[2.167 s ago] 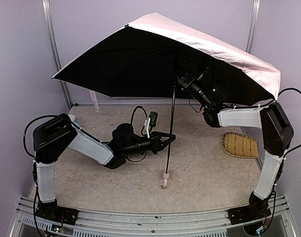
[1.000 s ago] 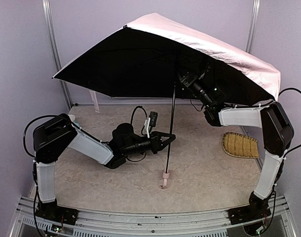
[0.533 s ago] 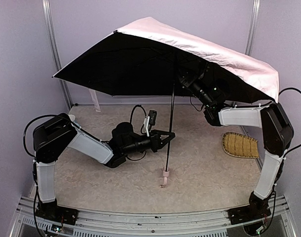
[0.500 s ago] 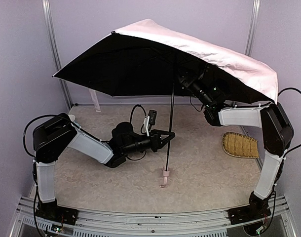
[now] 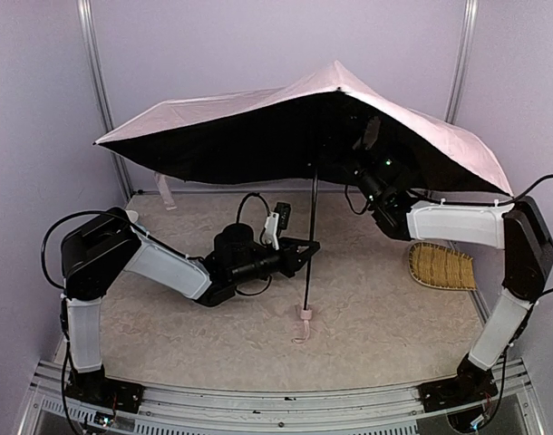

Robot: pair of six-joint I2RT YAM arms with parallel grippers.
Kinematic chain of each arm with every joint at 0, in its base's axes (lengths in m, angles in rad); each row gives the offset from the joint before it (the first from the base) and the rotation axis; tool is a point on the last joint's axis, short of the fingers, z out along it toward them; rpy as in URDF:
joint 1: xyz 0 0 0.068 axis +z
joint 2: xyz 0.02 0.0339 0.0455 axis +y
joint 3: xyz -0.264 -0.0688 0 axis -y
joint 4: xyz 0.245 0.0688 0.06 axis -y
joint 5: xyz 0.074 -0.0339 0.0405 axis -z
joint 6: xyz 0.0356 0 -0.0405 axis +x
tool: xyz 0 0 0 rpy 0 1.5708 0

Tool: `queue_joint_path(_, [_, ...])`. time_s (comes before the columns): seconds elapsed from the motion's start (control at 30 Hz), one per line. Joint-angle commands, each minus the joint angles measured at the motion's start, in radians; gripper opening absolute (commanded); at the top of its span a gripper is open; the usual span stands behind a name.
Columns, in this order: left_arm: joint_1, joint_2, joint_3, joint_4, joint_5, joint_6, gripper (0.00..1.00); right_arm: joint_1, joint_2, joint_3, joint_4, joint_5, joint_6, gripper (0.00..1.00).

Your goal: Put away the umbrella

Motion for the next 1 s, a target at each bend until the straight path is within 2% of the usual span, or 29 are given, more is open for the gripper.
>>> queue_joint_path(0.0, [-0.014, -0.026, 0.049, 0.037, -0.057, 0.075, 0.0, 0.047, -0.013, 0.002, -0.065, 0.203, -0.211, 0.51])
queue_joint_path(0.13, [-0.017, -0.025, 0.049, 0.038, -0.059, 0.075, 0.0, 0.053, 0.002, 0.037, -0.134, 0.313, -0.219, 0.51])
queue_joint_path(0.47, [-0.019, -0.02, 0.05, 0.041, -0.055, 0.077, 0.0, 0.054, 0.064, 0.11, -0.197, 0.275, -0.24, 0.51])
queue_joint_path(0.67, [-0.017, -0.022, 0.047, 0.041, -0.057, 0.081, 0.0, 0.055, 0.067, 0.11, -0.223, 0.281, -0.214, 0.59])
queue_joint_path(0.73, [-0.017, -0.02, 0.048, 0.043, -0.054, 0.08, 0.0, 0.055, 0.069, 0.109, -0.222, 0.286, -0.214, 0.54])
queue_joint_path(0.87, [-0.017, -0.02, 0.044, 0.044, -0.051, 0.078, 0.0, 0.055, 0.066, 0.115, -0.218, 0.3, -0.228, 0.34])
queue_joint_path(0.97, [-0.018, -0.021, 0.043, 0.044, -0.051, 0.081, 0.0, 0.055, 0.065, 0.126, -0.222, 0.3, -0.238, 0.23])
